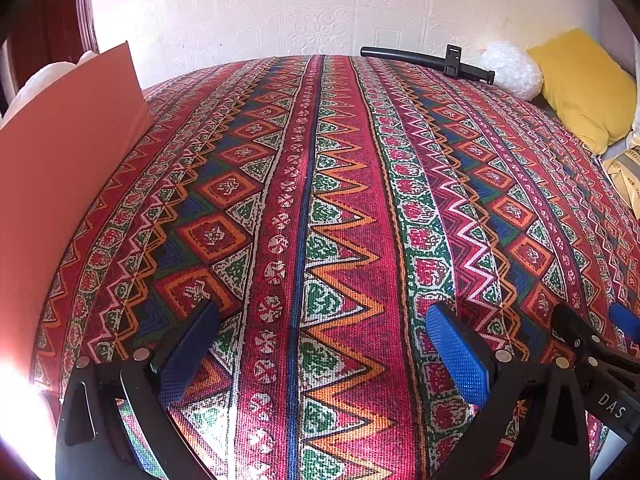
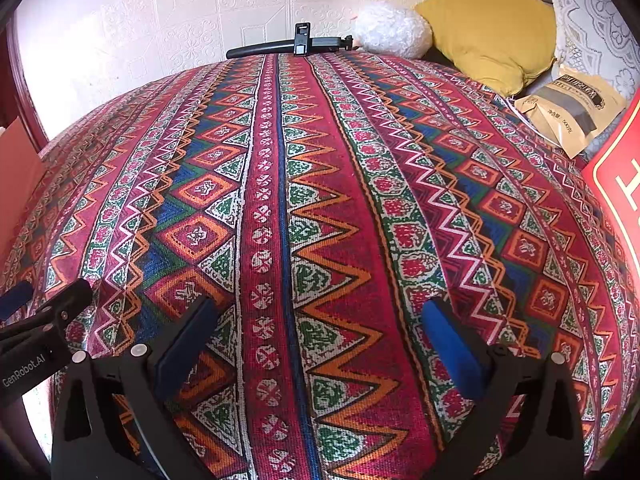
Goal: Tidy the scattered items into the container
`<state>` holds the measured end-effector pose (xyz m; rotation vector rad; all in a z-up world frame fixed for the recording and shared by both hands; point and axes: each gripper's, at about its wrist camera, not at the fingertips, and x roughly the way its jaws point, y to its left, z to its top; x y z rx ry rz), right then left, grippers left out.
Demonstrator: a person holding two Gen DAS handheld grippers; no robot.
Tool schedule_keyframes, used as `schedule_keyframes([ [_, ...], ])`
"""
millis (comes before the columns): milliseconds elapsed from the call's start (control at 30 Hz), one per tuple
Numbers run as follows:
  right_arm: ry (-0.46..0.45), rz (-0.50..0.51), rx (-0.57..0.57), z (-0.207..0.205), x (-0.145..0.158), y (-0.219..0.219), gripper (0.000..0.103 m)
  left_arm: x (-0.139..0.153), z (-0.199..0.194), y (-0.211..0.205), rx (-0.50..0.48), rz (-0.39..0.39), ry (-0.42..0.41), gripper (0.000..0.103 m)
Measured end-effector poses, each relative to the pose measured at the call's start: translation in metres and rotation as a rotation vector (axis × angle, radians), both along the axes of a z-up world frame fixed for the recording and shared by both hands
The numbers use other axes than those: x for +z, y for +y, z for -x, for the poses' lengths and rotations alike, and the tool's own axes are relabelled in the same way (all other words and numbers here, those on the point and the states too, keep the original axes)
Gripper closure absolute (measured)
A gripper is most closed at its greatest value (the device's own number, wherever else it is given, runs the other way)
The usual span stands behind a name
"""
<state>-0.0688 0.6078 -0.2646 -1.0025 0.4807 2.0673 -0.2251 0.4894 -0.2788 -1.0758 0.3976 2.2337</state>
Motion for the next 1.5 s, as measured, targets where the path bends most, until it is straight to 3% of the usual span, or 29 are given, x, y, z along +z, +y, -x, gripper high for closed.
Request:
schedule_keyframes([
  [1500,0.004,0.0,-0.006,0.0014,-0.0008,-0.001,0.001,0.0073,-0.0008,-0.0009,-0.002,-0.002,-0.005,0.0],
])
